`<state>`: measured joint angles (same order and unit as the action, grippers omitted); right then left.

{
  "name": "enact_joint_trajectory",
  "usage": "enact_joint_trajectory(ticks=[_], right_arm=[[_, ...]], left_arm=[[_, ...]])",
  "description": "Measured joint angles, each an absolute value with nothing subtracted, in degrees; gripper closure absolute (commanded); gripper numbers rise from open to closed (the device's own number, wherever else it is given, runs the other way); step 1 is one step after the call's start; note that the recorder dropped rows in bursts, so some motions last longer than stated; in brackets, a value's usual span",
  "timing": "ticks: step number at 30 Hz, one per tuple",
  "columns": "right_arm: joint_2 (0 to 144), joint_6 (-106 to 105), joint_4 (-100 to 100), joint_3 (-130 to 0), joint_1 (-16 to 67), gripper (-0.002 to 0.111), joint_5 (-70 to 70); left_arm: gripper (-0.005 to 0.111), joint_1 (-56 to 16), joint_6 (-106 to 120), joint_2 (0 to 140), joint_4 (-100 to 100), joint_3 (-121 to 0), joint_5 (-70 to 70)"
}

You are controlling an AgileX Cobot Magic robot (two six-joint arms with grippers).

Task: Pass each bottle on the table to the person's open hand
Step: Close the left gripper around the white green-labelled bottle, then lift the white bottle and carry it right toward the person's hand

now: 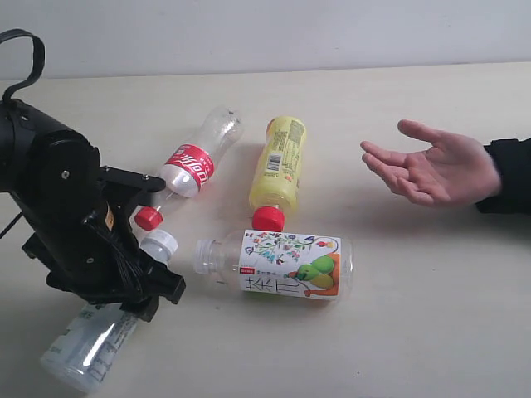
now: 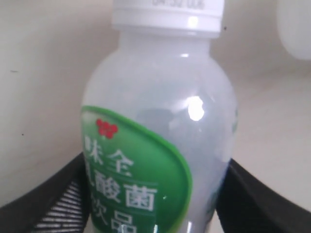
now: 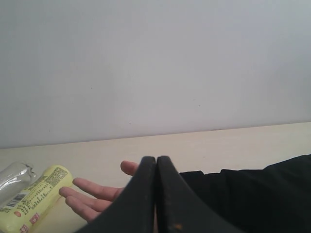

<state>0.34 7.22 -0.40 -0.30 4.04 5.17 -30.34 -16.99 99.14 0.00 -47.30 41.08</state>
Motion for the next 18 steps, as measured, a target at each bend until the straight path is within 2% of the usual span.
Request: enact_joint_trajectory(ticks=[18], right_arm=[[0.3,7.2,-0.4,-0.3,4.0,0.108,5.2]], left_arm=[[0.107,-30.3,-17.0,86.0,0.8,-50.7,51.1]])
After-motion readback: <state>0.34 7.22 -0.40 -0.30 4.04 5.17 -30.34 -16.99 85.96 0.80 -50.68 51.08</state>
